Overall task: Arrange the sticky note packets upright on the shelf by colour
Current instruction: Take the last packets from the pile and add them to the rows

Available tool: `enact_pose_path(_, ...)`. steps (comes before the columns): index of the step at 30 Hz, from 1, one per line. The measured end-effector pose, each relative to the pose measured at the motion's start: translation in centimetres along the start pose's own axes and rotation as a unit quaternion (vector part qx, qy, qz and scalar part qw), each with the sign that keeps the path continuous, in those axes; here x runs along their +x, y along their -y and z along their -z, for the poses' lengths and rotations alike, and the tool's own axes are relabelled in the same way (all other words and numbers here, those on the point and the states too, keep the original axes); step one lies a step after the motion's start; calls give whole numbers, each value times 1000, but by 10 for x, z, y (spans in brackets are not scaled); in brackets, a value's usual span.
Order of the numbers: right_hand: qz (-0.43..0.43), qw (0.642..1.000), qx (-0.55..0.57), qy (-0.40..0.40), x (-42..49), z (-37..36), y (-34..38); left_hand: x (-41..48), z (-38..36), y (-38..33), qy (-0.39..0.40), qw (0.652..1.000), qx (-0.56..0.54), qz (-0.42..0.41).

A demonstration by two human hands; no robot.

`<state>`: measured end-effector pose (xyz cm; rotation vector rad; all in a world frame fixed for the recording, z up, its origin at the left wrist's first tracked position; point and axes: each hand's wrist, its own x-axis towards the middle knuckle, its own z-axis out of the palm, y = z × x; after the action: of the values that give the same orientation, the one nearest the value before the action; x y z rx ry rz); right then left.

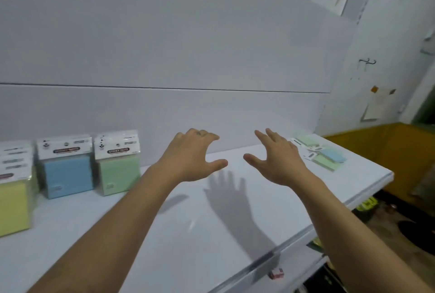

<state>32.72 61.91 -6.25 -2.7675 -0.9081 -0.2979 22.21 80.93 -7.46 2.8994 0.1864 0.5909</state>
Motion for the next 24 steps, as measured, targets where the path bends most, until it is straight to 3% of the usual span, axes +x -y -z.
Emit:
enact_pose_path(10,-49,997,56,4,27,-4,-113,74,-48,-72,25,1000,-10,-9)
enact_pose_path(24,-178,980,81,26,81,-36,-378,226,-196,-234,110,993,-49,-15)
